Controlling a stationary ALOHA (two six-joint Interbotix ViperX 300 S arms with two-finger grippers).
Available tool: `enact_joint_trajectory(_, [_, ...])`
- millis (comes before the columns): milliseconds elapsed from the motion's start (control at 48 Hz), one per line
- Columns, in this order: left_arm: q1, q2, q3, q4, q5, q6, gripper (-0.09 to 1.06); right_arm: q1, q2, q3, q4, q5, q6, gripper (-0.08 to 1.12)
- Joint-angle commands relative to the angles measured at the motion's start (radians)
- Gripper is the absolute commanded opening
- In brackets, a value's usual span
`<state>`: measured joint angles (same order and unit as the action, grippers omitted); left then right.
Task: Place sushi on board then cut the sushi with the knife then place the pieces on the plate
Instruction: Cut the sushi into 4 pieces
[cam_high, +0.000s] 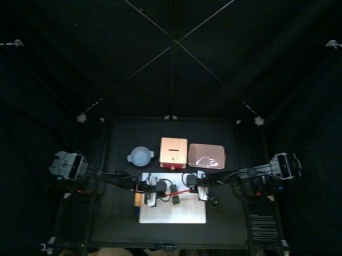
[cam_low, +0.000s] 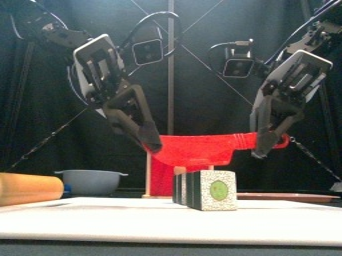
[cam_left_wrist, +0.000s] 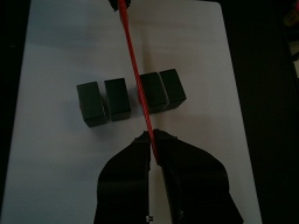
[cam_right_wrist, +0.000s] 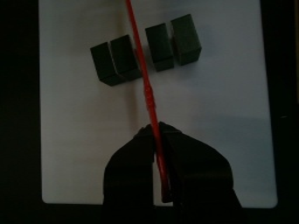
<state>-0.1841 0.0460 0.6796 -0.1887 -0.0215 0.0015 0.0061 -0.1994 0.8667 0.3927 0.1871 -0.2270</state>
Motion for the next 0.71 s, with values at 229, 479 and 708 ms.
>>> enact_joint_trajectory(229, [-0.028, -0.044, -0.026, 0.005, -0.005, -0.003, 0.46, -0.017, -0.086, 0.018, 0.034, 0.011, 0.009, 0.14])
enact_joint_trajectory(479, [-0.069, -0.028, -0.029, -0.031, -0.003, -0.003, 0.46, 0.025, -0.081, 0.034, 0.081, 0.011, 0.008, 0.14])
enact_joint_trajectory(708, [-0.077, 0.0, -0.028, -0.067, -0.005, -0.002, 0.46, 0.043, -0.057, 0.034, 0.097, 0.005, 0.009, 0.14])
